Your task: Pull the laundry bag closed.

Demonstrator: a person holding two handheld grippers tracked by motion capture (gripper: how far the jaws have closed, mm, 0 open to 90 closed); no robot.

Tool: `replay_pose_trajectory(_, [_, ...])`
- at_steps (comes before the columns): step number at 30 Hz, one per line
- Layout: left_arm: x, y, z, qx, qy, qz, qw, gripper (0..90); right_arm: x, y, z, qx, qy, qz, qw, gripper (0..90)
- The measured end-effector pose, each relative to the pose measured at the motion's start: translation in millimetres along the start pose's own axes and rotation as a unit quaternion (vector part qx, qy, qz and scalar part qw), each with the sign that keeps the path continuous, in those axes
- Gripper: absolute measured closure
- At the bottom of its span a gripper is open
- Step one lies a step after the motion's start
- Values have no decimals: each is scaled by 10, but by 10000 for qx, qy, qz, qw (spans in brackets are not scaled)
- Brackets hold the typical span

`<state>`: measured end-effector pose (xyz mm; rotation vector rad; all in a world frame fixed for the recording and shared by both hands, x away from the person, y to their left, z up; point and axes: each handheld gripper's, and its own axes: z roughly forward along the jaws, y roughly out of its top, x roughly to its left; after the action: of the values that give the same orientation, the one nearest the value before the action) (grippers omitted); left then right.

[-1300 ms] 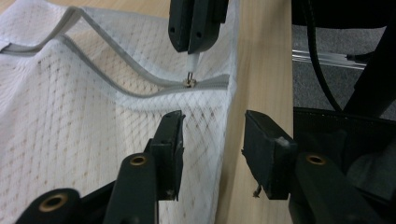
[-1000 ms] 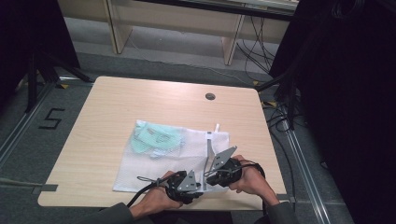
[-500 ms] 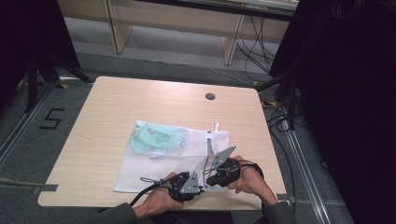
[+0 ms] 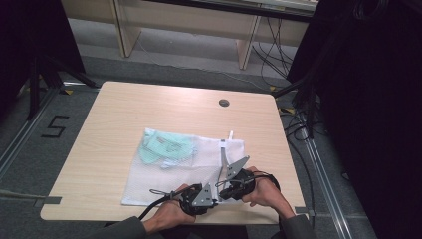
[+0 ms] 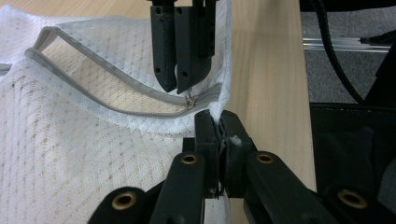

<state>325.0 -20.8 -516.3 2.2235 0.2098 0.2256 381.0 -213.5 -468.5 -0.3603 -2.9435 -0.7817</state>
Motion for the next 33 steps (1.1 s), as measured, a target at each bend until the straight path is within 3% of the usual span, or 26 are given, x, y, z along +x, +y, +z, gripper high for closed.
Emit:
replay_pose_trajectory(4, [3, 1, -6, 17, 87, 84, 9999, 877, -1, 3, -3, 5, -29, -13, 10000, 867])
replay_pose_trajectory(13, [-7, -1, -5, 32, 6, 72, 10000, 878, -30, -3, 7, 21, -112, -4, 9999, 868])
replay_pose_trajectory(18, [9, 3, -15, -14, -60, -90, 9999, 878, -50, 0, -1, -28, -163, 41, 9999, 868])
replay_pose_trajectory(23, [11, 11, -20, 2, -22, -10, 10000, 878, -74, -4, 0, -22, -203, 51, 9998, 867])
replay_pose_trajectory(33, [14, 25, -30, -44, -107, -120, 9999, 878, -135, -13, 7, -35, -365, 61, 9993, 868])
